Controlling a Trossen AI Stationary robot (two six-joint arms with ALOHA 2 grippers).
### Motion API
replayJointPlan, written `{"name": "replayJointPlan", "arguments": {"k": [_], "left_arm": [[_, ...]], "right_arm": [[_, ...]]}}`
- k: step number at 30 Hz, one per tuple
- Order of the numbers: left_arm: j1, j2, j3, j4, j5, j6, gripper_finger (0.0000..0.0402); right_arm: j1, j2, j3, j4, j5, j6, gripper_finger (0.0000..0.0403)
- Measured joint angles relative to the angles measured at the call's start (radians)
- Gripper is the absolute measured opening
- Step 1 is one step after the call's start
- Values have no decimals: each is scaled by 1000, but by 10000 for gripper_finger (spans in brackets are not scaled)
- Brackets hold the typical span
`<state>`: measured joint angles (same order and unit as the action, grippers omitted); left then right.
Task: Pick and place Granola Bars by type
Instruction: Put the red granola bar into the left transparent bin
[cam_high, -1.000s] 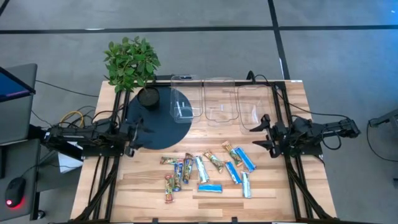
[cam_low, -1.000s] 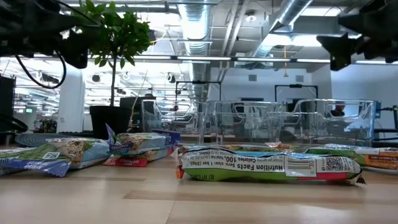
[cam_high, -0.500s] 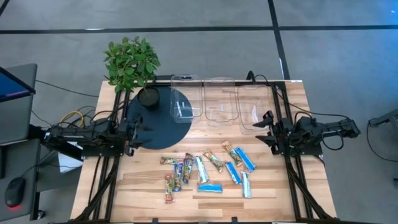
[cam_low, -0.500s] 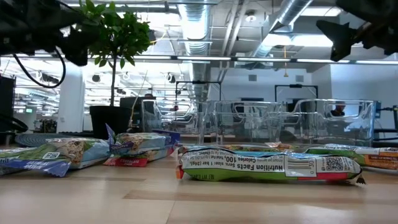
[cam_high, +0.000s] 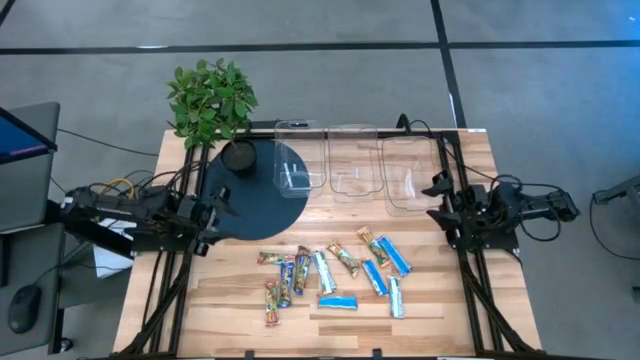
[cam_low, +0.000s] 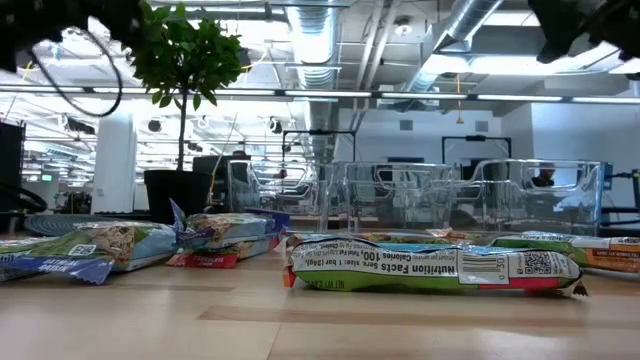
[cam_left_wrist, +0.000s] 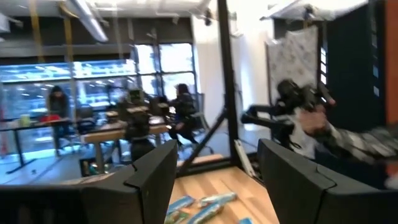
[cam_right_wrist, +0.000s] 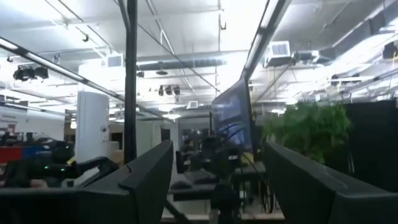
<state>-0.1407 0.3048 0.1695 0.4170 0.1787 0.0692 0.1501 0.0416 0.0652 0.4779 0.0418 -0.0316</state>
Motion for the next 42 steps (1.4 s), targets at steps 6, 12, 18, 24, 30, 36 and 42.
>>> {"name": "replayJointPlan", "arguments": {"k": [6,12,18,24,30,36,42], "left_arm": [[-113,270,148,3,-2,90,219],[-192,529,283,-20,-7,110,219],[-256,724,387,-97,-77,75,219],[-314,863,455,-186,-163,12,219],[-360,935,467,-245,-235,-83,219],[-402,959,468,-376,-349,-237,219],[-458,959,468,-514,-495,-398,219]], "right_arm": [[0,139,96,-4,0,-55,243],[1,426,224,-52,8,-74,243],[50,733,391,-165,13,-78,243],[180,965,527,-270,91,-132,243],[298,1061,605,-368,327,-160,243],[400,1072,627,-428,488,-124,243],[497,1073,627,-489,587,-23,243]]}}
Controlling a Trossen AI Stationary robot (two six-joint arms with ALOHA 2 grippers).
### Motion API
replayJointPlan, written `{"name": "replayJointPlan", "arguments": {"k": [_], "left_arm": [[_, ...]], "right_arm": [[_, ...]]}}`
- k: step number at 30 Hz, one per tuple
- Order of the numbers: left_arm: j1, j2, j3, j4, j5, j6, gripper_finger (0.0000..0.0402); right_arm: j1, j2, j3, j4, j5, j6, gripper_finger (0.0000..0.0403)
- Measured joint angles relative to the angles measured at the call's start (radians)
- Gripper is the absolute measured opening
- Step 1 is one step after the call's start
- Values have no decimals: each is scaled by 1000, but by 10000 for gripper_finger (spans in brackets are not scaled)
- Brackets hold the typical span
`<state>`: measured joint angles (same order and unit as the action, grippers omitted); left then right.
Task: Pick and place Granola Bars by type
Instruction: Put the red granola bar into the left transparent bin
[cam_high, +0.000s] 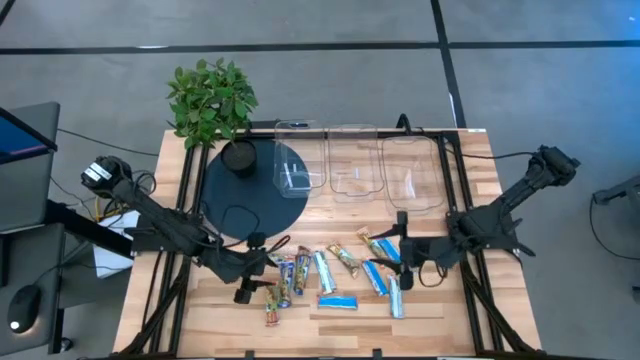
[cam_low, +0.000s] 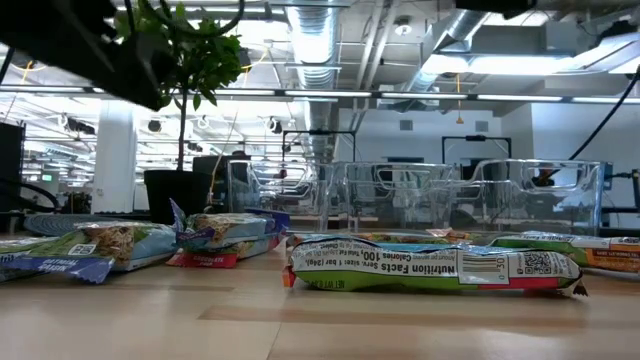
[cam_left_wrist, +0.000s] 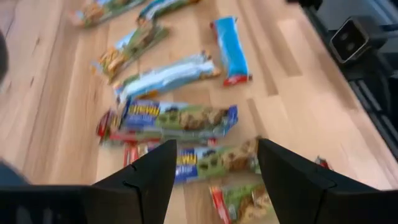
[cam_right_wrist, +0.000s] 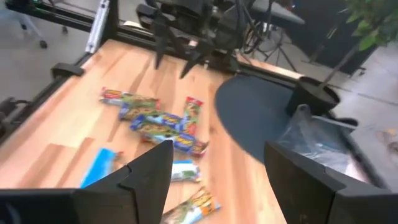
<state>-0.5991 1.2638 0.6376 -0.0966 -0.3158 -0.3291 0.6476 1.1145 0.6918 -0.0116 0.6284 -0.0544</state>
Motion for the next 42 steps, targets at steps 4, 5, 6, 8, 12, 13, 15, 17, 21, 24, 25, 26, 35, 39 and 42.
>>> {"name": "replayJointPlan", "arguments": {"k": [4,5,6,8,12,13,15,17,21,24,25,26,35,39,42], "left_arm": [[-43,15,-1,-13,-47,-50,219],[-54,15,-1,-9,-60,-57,219],[-61,19,-1,-2,-74,-67,219],[-71,31,0,2,-102,-76,219],[-81,74,1,61,-156,-70,219],[-80,91,-1,70,-157,-57,219],[-77,137,0,134,-150,-28,219],[-72,181,10,167,-137,4,219],[-64,264,60,135,-142,64,219],[-53,310,117,52,-142,75,219],[-48,318,136,-2,-144,66,219],[-43,326,155,-61,-155,45,219],[27,327,200,-384,-192,-150,219],[72,327,177,-384,-129,-151,219],[98,327,176,-384,-102,-135,219]], "right_arm": [[63,5,0,-3,12,52,243],[78,5,0,1,27,60,243],[93,5,0,4,47,66,243],[122,5,0,4,84,78,243],[164,5,0,4,139,108,243],[171,5,0,4,145,115,243],[183,13,0,5,164,132,243],[191,29,-1,4,175,133,243],[193,59,-1,5,186,134,243],[189,81,-1,7,187,143,243],[187,87,-1,8,186,149,243],[186,96,-1,8,187,159,243],[186,152,-1,1,185,189,243],[184,151,-1,3,185,204,243],[182,151,-1,4,186,205,243]]}}
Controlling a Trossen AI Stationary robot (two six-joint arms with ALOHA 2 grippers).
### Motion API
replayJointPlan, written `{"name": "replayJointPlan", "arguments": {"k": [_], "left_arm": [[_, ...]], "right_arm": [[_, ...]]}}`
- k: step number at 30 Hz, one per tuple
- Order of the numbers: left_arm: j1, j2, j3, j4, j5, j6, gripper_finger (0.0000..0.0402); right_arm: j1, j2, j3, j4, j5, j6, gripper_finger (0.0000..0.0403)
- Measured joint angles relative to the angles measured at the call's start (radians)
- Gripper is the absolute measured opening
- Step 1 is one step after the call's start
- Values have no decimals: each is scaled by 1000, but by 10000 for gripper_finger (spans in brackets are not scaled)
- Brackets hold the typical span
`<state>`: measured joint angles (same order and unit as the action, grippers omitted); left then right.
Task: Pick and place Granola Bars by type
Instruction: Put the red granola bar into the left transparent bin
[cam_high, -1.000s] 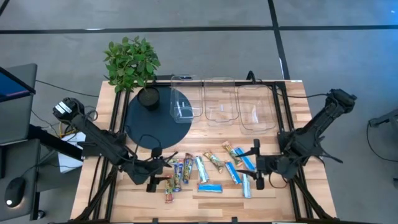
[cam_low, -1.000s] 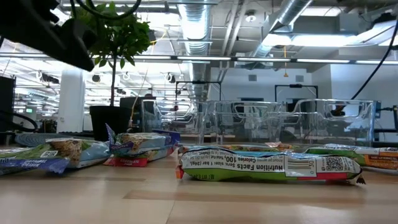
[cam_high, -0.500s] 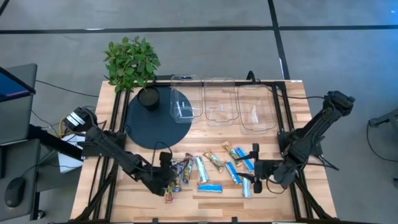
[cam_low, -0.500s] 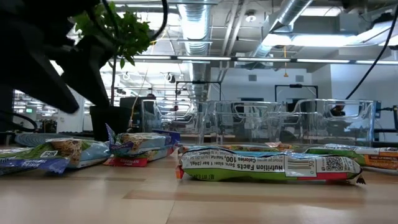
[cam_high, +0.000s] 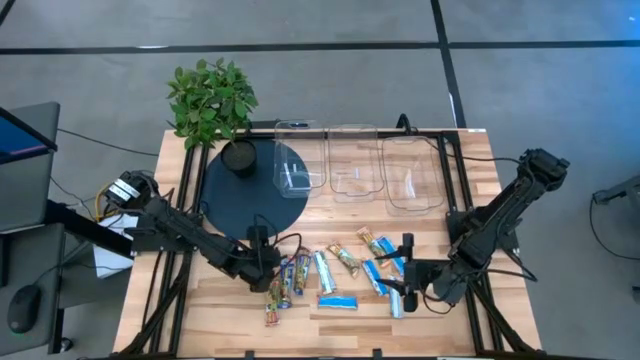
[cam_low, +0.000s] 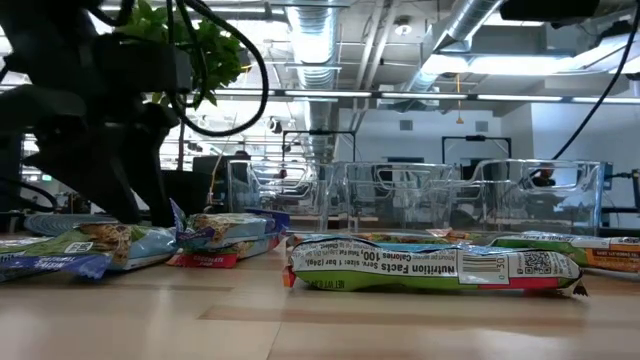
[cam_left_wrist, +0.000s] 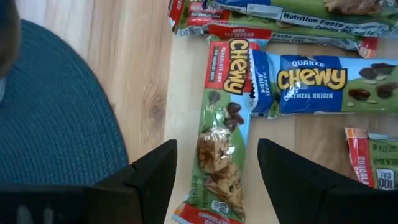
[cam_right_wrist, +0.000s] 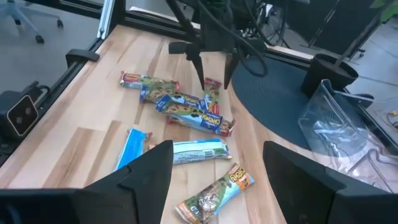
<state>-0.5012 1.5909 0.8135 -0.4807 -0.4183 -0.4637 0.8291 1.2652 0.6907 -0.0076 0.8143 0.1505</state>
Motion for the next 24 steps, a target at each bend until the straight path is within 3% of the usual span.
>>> {"name": "replayJointPlan", "arguments": {"k": [24], "left_arm": [[144,52,0,75,256,77,219]], "right_arm": [[1,0,0,-14,-2,25,243]]}}
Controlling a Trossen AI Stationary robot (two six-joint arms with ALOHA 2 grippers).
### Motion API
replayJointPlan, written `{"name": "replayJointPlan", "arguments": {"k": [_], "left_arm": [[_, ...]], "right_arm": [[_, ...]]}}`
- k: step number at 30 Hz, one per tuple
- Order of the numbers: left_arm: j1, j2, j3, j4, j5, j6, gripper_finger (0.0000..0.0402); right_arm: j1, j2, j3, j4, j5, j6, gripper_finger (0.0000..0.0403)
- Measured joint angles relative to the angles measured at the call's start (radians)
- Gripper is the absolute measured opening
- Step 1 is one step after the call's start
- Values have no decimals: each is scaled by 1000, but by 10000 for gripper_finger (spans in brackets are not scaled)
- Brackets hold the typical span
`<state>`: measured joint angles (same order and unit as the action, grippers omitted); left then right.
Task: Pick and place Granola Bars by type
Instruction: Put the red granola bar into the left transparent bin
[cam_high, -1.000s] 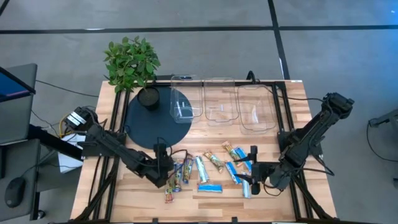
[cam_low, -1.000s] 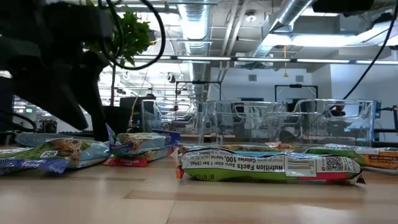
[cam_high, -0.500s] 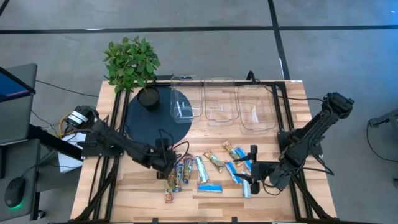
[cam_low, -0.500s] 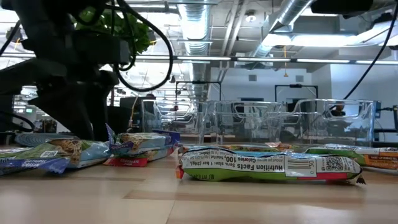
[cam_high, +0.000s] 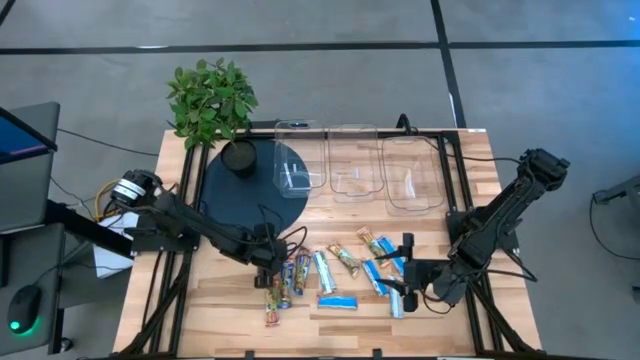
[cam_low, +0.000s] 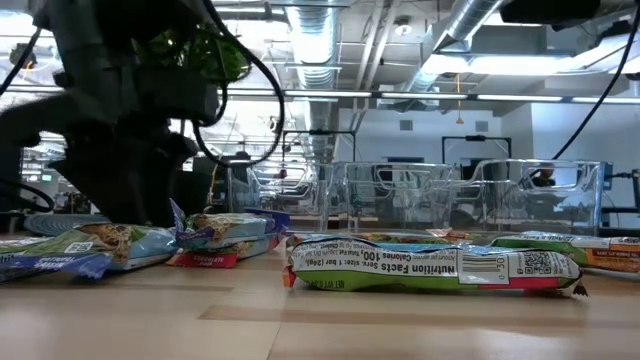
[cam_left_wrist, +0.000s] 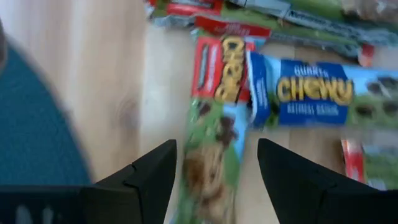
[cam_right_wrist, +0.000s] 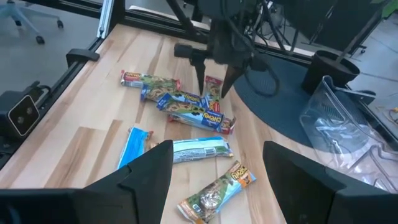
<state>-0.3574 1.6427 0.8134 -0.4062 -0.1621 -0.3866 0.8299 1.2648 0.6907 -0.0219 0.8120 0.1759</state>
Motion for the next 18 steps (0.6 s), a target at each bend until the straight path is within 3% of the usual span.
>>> {"name": "replayJointPlan", "arguments": {"k": [8,18], "left_arm": [[1,39,7,12,18,0,208],[-1,41,5,-2,26,-9,109]], "right_arm": [[0,-1,0,-11,-1,10,243],[0,-1,0,-12,0,19,243]]}}
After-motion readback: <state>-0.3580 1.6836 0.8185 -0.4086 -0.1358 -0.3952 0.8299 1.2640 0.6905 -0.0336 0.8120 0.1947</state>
